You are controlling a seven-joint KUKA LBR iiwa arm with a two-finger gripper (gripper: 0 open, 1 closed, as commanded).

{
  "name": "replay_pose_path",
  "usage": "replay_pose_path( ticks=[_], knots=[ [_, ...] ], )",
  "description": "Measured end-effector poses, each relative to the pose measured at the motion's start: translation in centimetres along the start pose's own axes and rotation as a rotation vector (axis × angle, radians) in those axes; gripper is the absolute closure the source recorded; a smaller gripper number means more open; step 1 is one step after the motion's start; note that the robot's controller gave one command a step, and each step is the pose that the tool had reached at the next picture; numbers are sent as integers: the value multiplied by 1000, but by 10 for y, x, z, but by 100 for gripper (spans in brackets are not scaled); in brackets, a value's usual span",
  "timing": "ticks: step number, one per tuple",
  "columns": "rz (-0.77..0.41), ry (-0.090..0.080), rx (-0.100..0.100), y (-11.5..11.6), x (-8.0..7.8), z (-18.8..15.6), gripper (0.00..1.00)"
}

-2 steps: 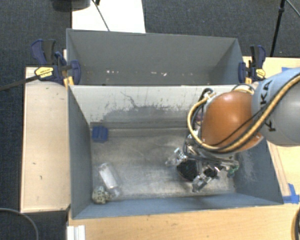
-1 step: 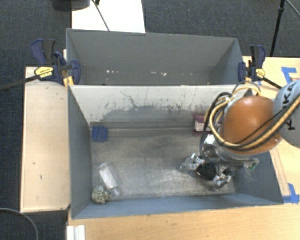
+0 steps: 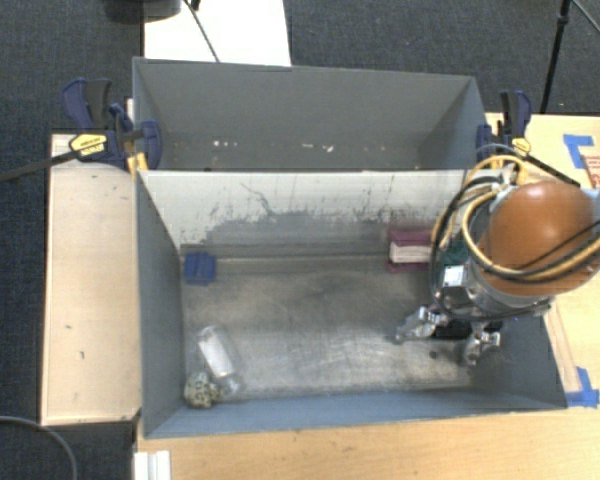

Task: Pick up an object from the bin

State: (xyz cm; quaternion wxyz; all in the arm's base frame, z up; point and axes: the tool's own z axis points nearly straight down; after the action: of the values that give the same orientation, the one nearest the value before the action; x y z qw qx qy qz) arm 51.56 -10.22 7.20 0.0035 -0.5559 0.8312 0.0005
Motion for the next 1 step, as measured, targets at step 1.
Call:
replay_pose_path(
  ticks=[1],
  knots=[
    [236, 5, -6, -20, -17, -36, 0]
  ],
)
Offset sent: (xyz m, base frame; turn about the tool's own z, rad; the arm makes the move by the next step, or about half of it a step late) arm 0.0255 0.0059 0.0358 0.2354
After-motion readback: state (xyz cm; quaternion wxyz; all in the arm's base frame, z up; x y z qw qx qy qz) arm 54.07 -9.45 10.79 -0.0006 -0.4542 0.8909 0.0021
